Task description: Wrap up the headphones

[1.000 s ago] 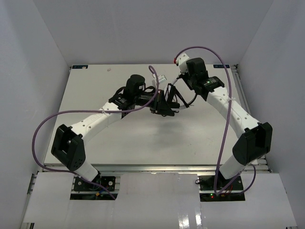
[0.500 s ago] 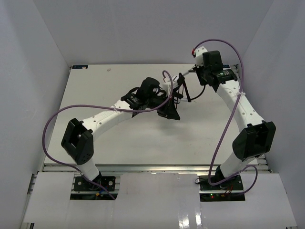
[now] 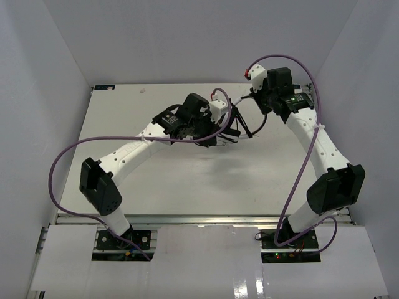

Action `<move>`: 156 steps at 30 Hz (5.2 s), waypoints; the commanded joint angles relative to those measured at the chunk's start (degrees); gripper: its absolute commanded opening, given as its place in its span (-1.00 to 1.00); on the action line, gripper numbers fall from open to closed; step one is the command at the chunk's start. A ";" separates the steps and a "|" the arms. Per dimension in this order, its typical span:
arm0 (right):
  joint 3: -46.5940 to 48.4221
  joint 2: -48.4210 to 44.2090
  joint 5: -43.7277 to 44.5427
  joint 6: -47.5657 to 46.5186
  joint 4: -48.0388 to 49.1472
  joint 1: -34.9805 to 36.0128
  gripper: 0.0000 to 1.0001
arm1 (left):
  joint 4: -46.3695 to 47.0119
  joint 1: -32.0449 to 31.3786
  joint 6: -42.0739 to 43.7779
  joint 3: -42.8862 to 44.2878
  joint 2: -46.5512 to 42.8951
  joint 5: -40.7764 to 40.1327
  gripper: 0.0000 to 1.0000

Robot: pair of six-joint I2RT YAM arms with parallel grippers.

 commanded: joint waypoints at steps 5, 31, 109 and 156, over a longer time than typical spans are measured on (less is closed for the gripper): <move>-0.37 -1.75 -5.45 -3.90 1.07 0.10 -0.85 | -5.70 0.42 11.87 4.11 -5.18 -18.14 -0.75; 6.26 5.79 1.61 18.38 3.42 -0.36 -0.85 | 24.16 -6.77 -20.07 -11.51 -1.62 17.49 -0.60; 4.77 -10.61 -28.74 32.05 2.04 -14.92 -0.85 | 95.62 -20.57 18.03 -46.98 6.27 3.44 -1.00; -24.00 -28.97 -23.83 -19.74 -12.14 -4.85 -0.85 | 50.74 9.99 13.32 -39.19 -10.51 34.72 -1.00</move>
